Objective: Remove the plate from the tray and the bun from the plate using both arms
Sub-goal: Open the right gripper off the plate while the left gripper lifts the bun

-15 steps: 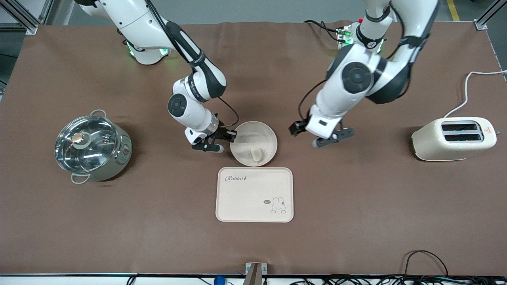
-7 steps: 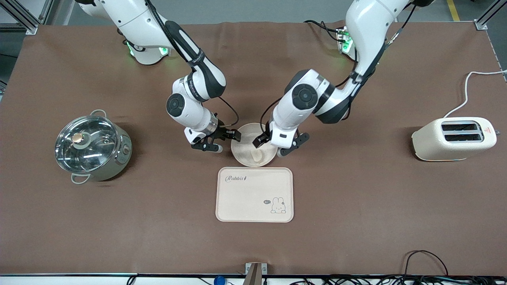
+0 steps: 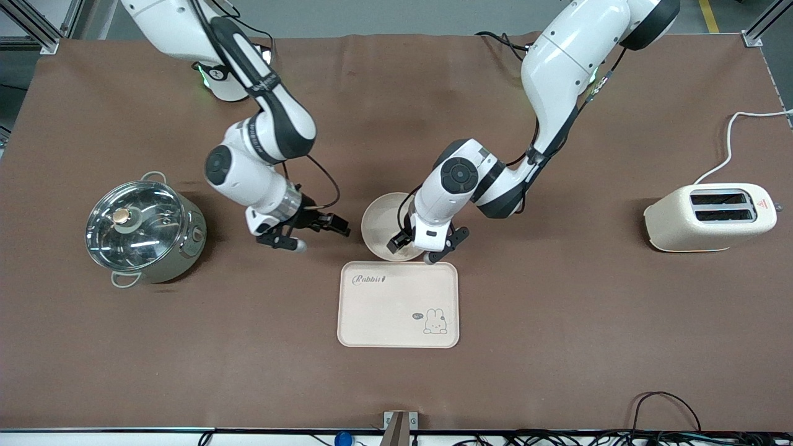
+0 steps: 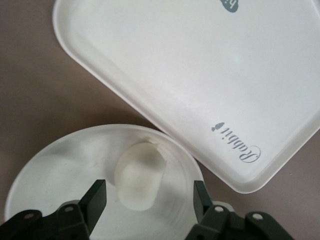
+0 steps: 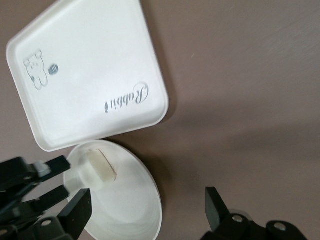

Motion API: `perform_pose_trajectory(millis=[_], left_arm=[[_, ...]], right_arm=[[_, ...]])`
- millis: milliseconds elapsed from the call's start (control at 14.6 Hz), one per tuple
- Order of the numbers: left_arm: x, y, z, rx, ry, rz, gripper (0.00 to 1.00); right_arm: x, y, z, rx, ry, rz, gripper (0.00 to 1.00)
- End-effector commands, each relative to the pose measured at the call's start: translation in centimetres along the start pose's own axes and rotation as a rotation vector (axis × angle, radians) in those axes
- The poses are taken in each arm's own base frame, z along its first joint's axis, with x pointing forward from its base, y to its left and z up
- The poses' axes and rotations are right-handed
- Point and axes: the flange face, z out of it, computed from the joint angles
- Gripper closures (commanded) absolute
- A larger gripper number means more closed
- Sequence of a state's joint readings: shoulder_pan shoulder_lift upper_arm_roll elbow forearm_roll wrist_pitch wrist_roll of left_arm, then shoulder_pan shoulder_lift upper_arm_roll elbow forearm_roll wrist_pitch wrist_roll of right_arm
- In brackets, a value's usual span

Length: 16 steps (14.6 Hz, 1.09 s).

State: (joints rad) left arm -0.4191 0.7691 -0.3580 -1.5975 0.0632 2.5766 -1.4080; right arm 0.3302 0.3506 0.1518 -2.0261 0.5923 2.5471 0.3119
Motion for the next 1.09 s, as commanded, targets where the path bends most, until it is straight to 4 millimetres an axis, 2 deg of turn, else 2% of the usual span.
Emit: perform_pose_trajectory(millis=[0, 137, 411, 547, 684, 753, 821, 958, 1026], left_arm=[[-1.6, 0.4, 1.4, -0.010, 0.008, 0.014, 0.23], [-1.7, 0.0, 1.8, 0.003, 0.008, 0.018, 0.27], [-1.8, -0.5, 2.5, 0.019, 0.005, 0.022, 0.36], [-1.6, -0.9, 3.0, 0.030, 0.010, 0.029, 0.36], [-1.0, -1.6, 3.8, 0.052, 0.022, 0.032, 0.41], [-1.0, -1.6, 3.8, 0.050, 0.022, 0.031, 0.47], [-1.0, -1.6, 3.8, 0.052, 0.022, 0.031, 0.58], [-1.0, -1.6, 3.7, 0.050, 0.022, 0.029, 0.86], [-0.9, -1.4, 3.3, 0.051, 0.025, 0.029, 0.94]], right_arm=[[1.6, 2.7, -7.0, 0.037, -0.042, -0.041, 0.00], [3.4, 5.3, -12.0, 0.052, -0.041, -0.066, 0.00], [5.5, 11.3, -21.6, 0.010, -0.038, -0.103, 0.00], [5.5, 12.2, -26.0, -0.055, -0.048, -0.143, 0.00], [5.4, 13.0, -30.5, -0.118, -0.057, -0.158, 0.00], [5.3, 13.2, -32.6, -0.146, -0.055, -0.164, 0.00], [5.2, 13.3, -34.6, -0.191, -0.050, -0.176, 0.00], [5.1, 13.0, -38.2, -0.293, -0.040, -0.198, 0.00], [5.1, 13.0, -39.7, -0.320, -0.030, -0.201, 0.00]])
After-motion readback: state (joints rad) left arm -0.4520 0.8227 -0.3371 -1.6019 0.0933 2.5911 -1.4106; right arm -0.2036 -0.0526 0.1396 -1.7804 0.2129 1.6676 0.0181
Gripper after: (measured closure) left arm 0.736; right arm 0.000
